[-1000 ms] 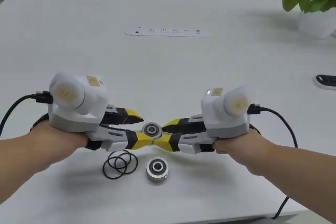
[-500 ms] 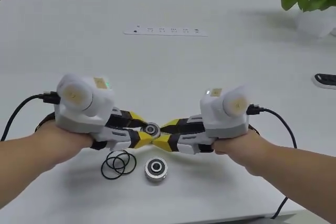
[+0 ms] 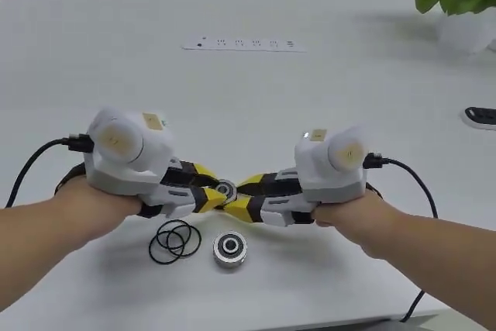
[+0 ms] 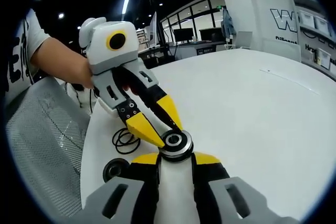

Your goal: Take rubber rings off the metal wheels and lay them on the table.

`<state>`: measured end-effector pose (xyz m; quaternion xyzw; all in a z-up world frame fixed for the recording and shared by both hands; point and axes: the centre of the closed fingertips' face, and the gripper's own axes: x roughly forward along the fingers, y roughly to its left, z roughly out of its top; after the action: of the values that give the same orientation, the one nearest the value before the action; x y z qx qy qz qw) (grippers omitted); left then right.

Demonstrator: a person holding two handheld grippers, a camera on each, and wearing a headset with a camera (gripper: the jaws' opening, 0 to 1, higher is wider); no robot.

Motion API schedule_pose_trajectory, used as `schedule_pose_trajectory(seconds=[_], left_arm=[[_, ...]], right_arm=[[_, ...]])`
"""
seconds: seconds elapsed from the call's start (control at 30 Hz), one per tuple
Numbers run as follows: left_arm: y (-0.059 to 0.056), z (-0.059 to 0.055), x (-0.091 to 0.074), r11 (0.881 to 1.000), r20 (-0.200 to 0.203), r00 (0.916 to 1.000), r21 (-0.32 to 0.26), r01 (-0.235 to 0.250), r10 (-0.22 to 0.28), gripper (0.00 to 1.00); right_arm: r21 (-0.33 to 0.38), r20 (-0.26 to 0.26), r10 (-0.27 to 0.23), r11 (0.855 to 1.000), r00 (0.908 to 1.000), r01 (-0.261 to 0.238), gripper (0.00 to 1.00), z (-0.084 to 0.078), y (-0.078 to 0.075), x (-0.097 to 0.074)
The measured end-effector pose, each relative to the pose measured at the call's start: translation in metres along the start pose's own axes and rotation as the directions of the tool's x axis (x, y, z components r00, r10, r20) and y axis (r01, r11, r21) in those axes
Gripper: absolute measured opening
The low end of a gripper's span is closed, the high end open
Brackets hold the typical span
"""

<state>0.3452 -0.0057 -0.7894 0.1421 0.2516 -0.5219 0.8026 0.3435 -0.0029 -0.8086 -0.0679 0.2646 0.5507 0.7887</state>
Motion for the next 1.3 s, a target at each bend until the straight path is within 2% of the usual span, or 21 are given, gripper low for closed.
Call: schedule_pose_trajectory(seconds=[0.3, 0.7, 0.93, 1.3], left_arm=[[0.0011, -0.0004, 0.0011, 0.999, -0.014, 0.9998, 0.033, -0.015, 0.015, 0.14], [0.0005, -0.0008, 0.0012, 0.999, -0.005, 0.9996, 0.028, -0.028, 0.028, 0.14], [-0.0003, -0.0006, 0.0008, 0.999, 0.004, 0.9994, 0.013, -0.036, 0.036, 0.14], [-0.0009, -0.0010, 0.0003, 0.999, 0.015, 0.9987, -0.011, -0.048, 0.048, 0.14]], right_arm=[[0.002, 0.006, 0.000, 1.000, 1.0000, 0.000, 0.21, 0.0015, 0.0007, -0.0007], [-0.011, 0.001, -0.003, 1.000, 1.0000, 0.003, 0.20, 0.0009, 0.0000, -0.0012], [-0.012, -0.011, -0.003, 1.000, 0.9999, 0.003, 0.15, -0.0029, -0.0012, -0.0048], [0.023, -0.015, -0.013, 1.000, 0.9998, 0.013, 0.07, -0.0049, -0.0022, -0.0065]])
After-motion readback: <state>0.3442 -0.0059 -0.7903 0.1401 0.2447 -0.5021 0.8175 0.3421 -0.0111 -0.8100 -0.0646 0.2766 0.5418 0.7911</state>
